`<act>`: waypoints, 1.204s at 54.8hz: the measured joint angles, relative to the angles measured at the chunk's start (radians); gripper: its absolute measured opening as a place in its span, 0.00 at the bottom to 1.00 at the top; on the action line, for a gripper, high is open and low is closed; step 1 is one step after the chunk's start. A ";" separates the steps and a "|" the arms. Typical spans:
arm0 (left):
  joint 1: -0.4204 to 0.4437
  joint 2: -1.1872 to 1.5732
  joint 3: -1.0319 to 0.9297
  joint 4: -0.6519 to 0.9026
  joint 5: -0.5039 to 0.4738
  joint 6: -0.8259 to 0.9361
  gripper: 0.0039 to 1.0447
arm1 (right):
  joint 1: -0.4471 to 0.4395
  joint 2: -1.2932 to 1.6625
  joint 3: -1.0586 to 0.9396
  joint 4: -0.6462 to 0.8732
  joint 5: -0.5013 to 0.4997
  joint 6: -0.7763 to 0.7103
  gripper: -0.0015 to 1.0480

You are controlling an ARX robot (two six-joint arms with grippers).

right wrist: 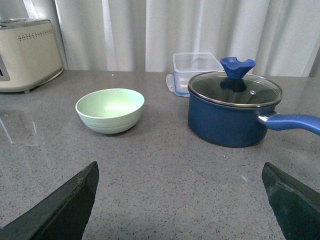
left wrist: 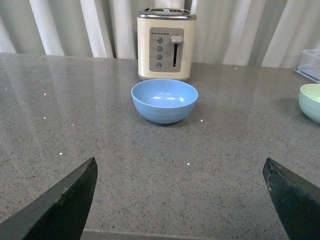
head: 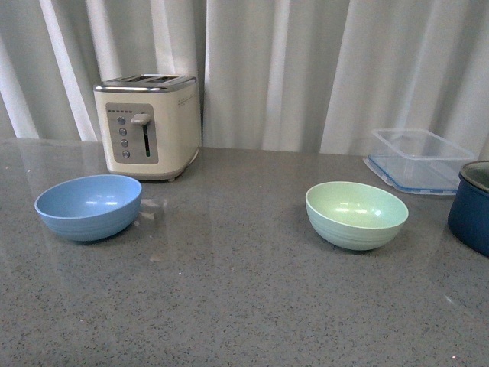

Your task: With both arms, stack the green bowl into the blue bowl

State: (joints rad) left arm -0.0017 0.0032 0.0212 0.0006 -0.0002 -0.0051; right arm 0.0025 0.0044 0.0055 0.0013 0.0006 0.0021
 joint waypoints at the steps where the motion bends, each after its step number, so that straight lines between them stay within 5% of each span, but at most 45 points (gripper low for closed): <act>1: 0.000 0.000 0.000 0.000 0.000 0.000 0.94 | 0.000 0.000 0.000 0.000 0.000 0.000 0.90; 24: 0.000 0.000 0.000 0.000 0.000 0.000 0.94 | 0.000 0.000 0.000 0.000 0.000 0.000 0.90; 30: -0.051 0.062 0.013 0.066 -0.246 0.061 0.94 | 0.000 0.000 0.000 0.000 0.001 0.000 0.90; 51: 0.120 0.459 0.389 0.170 0.090 -0.105 0.94 | 0.000 0.000 0.000 0.000 -0.001 0.000 0.90; 66: 0.179 0.757 0.659 0.128 0.119 -0.214 0.94 | 0.000 0.000 0.000 0.000 -0.001 0.000 0.90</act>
State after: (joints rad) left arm 0.1772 0.7605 0.6800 0.1284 0.1184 -0.2195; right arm 0.0025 0.0044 0.0055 0.0013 -0.0006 0.0021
